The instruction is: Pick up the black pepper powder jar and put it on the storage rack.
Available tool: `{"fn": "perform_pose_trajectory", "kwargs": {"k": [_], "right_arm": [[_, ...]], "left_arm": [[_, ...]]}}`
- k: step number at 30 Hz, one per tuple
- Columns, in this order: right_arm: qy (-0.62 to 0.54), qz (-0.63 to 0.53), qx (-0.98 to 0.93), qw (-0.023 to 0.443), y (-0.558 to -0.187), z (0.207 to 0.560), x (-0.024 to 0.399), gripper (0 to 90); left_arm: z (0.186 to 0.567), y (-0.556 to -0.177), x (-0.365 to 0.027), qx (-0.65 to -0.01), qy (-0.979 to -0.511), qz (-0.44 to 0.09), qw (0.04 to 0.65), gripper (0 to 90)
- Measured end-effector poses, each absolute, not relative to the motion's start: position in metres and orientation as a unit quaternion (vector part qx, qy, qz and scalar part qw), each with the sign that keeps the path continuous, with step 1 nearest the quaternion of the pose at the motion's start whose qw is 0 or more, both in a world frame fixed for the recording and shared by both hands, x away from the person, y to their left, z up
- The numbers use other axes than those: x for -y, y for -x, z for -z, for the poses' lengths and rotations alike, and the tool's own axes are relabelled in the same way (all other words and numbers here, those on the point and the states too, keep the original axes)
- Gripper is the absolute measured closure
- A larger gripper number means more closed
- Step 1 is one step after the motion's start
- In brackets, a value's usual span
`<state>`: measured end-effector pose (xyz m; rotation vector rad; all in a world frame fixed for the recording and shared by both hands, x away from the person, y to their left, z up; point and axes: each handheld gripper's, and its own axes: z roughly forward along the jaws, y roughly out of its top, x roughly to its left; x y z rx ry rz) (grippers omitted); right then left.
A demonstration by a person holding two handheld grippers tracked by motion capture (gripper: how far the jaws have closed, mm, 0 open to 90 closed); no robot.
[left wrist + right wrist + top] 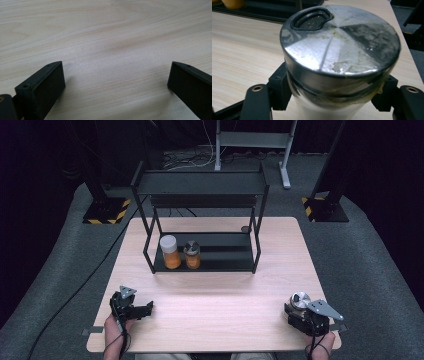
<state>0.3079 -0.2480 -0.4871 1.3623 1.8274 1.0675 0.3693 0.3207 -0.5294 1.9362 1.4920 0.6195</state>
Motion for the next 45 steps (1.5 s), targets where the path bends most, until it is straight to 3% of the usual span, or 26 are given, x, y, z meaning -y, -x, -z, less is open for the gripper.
{"fn": "perform_pose_trajectory", "kwargs": {"k": [45], "right_arm": [[-0.425, -0.415, -0.751, 0.288, -0.331, 0.46, 0.182, 30.2]], "left_arm": [[0.53, -0.369, -0.321, -0.564, -0.731, -0.235, 0.306, 0.6]]}}
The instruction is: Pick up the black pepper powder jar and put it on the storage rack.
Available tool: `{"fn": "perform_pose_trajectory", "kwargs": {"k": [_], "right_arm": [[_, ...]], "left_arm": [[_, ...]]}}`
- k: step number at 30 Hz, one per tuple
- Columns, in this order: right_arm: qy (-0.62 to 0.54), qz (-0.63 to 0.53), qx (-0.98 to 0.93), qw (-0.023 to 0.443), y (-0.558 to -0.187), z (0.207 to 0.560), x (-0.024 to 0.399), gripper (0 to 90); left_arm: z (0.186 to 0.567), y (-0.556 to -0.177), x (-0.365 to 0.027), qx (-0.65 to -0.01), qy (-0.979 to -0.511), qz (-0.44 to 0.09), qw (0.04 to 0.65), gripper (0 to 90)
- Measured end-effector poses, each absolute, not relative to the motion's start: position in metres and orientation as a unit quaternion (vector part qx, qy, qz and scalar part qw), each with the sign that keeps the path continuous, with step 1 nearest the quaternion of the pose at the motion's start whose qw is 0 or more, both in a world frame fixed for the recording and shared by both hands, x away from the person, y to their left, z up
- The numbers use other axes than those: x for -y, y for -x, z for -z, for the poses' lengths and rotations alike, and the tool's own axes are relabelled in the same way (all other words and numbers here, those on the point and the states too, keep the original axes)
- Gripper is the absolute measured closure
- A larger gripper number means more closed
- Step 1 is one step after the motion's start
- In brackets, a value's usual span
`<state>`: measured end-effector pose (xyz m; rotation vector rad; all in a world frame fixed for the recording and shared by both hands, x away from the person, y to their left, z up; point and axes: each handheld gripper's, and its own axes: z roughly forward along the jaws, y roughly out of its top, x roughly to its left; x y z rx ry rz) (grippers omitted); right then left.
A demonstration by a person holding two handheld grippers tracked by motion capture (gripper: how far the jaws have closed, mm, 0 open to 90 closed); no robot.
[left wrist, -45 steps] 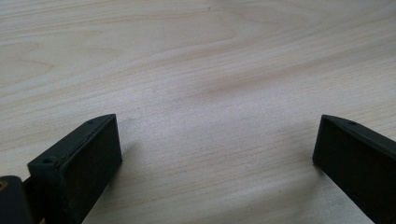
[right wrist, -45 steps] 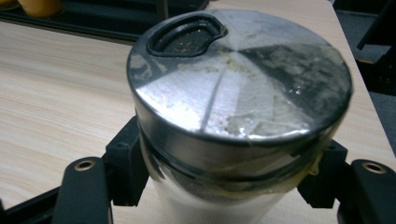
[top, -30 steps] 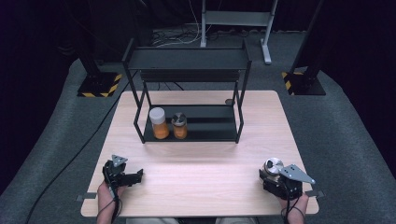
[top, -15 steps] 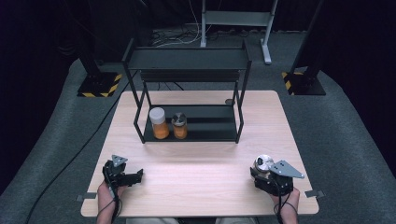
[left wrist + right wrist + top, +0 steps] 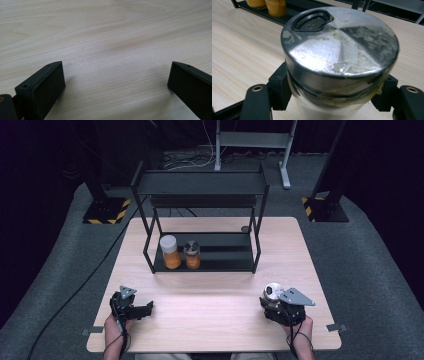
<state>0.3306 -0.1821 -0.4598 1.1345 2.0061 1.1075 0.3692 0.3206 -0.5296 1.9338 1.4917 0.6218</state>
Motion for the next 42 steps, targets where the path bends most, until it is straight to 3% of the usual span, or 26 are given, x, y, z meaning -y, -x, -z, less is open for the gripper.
{"fn": "perform_pose_trajectory", "kwargs": {"k": [42], "right_arm": [[-0.387, -0.414, -0.775, 0.279, -0.364, 0.44, 0.143, 30.3]], "left_arm": [[0.53, -0.369, -0.321, -0.564, -0.731, -0.235, 0.306, 0.6]]}}
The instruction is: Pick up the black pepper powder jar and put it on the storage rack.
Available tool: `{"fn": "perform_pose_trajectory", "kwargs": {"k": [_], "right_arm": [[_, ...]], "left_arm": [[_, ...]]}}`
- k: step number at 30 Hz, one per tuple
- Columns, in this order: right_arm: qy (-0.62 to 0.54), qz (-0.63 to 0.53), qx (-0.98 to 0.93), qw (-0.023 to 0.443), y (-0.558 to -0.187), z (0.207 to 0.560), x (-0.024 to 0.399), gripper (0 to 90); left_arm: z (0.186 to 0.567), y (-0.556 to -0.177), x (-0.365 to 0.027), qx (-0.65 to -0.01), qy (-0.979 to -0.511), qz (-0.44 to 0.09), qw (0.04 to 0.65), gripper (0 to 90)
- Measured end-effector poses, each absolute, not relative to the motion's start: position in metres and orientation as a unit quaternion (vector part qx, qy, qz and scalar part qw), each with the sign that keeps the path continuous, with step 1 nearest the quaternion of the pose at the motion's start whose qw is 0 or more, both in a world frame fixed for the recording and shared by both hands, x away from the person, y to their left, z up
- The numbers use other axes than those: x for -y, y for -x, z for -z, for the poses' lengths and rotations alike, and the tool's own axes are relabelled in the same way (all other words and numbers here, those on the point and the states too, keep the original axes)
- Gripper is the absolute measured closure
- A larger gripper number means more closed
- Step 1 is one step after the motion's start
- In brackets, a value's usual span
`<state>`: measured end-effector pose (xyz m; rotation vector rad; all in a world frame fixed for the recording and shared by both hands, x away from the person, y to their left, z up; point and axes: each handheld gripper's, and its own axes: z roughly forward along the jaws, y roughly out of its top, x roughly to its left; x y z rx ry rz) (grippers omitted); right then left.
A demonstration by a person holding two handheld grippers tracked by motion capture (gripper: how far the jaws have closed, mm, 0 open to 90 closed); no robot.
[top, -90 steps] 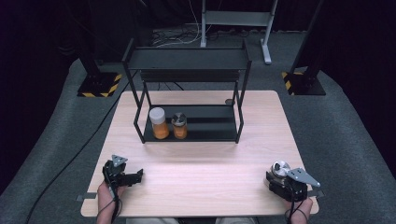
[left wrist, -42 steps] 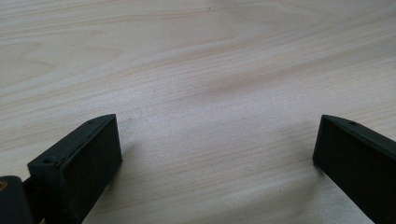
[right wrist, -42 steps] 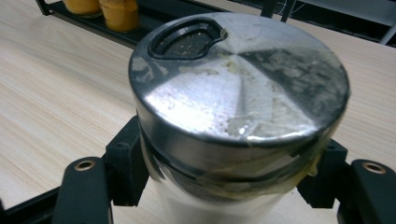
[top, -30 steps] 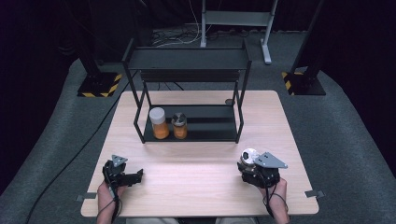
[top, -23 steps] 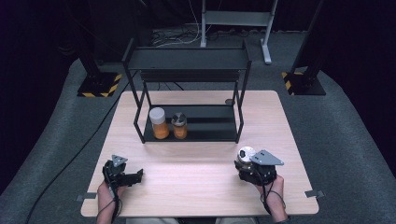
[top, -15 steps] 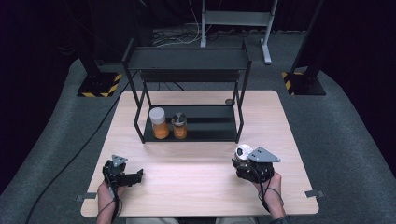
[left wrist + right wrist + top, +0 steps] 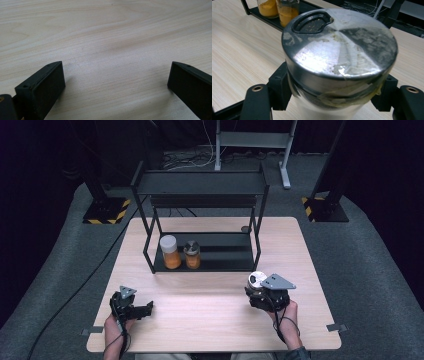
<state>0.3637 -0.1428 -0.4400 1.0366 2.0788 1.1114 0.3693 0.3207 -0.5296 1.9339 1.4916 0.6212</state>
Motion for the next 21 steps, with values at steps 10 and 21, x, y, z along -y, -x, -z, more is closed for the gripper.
{"fn": "perform_pose_trajectory", "kwargs": {"k": [10, 21], "right_arm": [[-0.383, -0.413, -0.778, 0.277, -0.373, 0.437, 0.136, 30.3], [-0.382, -0.413, -0.778, 0.278, -0.38, 0.433, 0.131, 30.3]], "left_arm": [[0.53, -0.369, -0.321, -0.564, -0.731, -0.234, 0.306, 0.6], [0.53, -0.369, -0.321, -0.564, -0.731, -0.234, 0.306, 0.6]]}}
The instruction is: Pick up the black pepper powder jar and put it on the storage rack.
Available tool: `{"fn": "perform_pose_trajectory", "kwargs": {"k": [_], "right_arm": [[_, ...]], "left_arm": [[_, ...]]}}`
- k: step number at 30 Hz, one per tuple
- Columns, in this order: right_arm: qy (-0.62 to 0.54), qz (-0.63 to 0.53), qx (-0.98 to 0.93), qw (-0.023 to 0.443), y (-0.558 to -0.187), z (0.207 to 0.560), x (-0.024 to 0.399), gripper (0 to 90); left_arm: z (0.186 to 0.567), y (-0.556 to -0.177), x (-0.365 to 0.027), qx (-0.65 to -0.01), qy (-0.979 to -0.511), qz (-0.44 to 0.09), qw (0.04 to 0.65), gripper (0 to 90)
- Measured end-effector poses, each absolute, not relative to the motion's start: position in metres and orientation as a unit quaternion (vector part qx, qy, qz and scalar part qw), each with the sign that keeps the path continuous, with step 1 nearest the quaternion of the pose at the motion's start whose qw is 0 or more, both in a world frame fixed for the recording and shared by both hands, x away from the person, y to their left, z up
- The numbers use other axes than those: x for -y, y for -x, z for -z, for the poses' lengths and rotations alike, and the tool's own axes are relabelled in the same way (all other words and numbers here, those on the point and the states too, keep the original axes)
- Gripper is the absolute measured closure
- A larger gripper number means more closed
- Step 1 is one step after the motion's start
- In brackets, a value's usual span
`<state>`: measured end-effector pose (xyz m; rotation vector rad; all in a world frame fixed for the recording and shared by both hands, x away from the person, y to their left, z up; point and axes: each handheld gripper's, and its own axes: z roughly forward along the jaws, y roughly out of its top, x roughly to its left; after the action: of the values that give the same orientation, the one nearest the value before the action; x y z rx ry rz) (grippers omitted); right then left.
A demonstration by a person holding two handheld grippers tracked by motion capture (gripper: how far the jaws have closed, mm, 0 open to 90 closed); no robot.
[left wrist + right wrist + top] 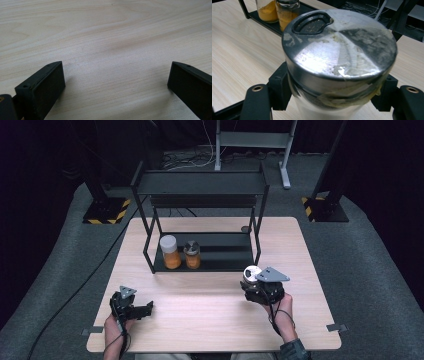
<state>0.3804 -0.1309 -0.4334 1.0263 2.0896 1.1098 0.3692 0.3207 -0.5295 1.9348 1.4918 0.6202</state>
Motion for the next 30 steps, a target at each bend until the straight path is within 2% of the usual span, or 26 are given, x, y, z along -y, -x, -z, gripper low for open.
{"fn": "perform_pose_trajectory", "kwargs": {"k": [30], "right_arm": [[-0.378, -0.41, -0.782, 0.278, -0.399, 0.426, 0.12, 30.3]], "left_arm": [[0.53, -0.369, -0.321, -0.563, -0.731, -0.234, 0.305, 0.6]]}}
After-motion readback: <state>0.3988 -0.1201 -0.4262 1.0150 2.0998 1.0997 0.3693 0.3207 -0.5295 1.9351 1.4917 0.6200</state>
